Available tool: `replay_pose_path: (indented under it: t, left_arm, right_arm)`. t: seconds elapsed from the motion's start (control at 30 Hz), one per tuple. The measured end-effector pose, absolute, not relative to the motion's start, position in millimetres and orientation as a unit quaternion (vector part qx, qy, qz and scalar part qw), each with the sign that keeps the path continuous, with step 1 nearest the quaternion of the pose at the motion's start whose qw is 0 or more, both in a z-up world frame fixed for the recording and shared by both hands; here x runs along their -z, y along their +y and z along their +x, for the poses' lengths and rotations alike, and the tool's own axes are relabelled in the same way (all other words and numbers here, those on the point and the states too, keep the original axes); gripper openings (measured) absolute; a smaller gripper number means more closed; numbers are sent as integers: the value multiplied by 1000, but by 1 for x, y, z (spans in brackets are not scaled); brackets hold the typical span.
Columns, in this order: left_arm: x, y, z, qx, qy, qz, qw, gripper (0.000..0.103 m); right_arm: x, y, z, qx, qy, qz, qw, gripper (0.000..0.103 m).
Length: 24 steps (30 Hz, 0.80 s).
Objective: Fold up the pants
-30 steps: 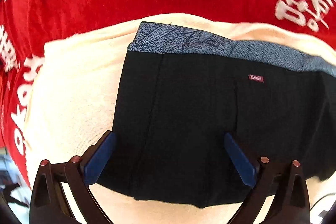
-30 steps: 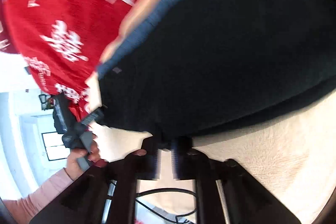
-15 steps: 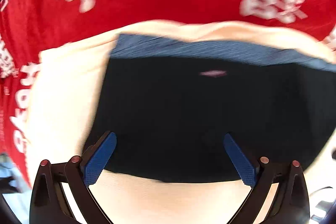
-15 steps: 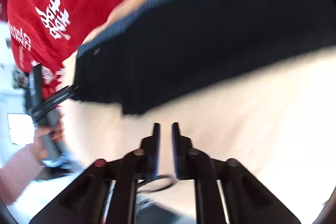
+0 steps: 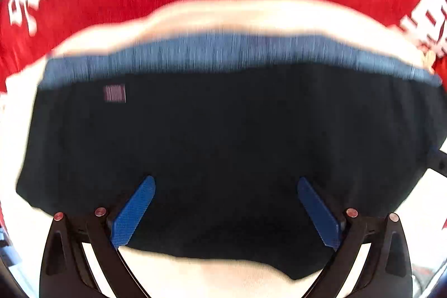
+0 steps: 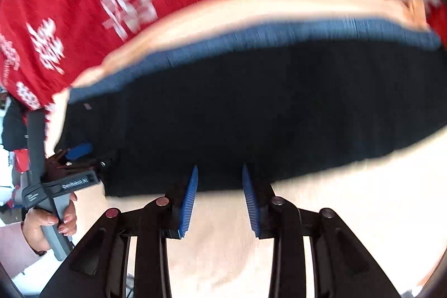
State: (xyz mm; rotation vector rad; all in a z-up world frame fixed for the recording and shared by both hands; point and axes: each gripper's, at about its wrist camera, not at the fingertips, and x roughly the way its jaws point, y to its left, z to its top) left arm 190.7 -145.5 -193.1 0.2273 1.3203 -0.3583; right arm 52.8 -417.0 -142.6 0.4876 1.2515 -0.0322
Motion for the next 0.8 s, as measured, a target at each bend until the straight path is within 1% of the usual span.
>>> replay_pose_path:
  t: [0.13,0.27,0.33,0.37,0.43,0.53,0.57,0.67,0.7,0.8]
  left_arm:
    - [183,-176,228,156,584,81,793,103]
    - [210,-197,255,106,583,84,802,103]
    - [222,-186,261,90,587,59,802,103]
    - [222,-181,263,88,584,48,805,103]
    - [220,-171,278,87,578,62,809,103]
    - [208,-144,281,69,572,101,811,103]
    - [198,-135,277,66,564,107,816,103]
    - [178,-108,279,53,548,116,827,103]
    - [176,-94,280,40,548,124,826,103]
    - [183,-54,286,-6,561,132,817,103]
  right_arm:
    - [154,-426,114,-4,567,225,793,36]
    - [178,-420,154,-14,587,183,789,36]
    - [184,-433,156,-10,581,167,796,31]
    - [183,-440,155,-5,577,166,800,30]
    - [184,-463,152,44,576,145,803,30]
    - [186,-502,147,103,578,170,792,30]
    - [180,-509,142,114,578,179,788,34]
    - [164,-503,124,105,575,198,787,37]
    - [159,-494,117,93,574,202,788,38]
    - [153,-461,103,64,578,196,790,38]
